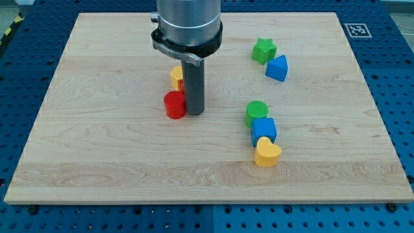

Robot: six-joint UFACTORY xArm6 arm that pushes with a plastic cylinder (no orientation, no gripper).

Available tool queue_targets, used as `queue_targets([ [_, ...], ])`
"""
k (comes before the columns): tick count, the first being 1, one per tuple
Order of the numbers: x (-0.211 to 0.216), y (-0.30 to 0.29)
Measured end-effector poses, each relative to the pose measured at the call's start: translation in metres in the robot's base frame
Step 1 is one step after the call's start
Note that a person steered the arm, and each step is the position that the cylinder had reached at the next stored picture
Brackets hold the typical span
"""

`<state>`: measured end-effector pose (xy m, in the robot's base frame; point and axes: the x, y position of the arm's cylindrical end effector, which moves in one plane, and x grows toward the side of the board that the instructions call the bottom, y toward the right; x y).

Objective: Push the red circle into red star

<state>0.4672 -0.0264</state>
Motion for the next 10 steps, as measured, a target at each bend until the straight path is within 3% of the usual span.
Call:
queue_targets([
  [3, 0.061, 0.0],
  [4, 0.058, -0.017],
  [5, 0.027, -0.034],
  [7, 0.036, -0.03],
  [9, 0.083, 0.026],
  [10, 0.128, 0.058],
])
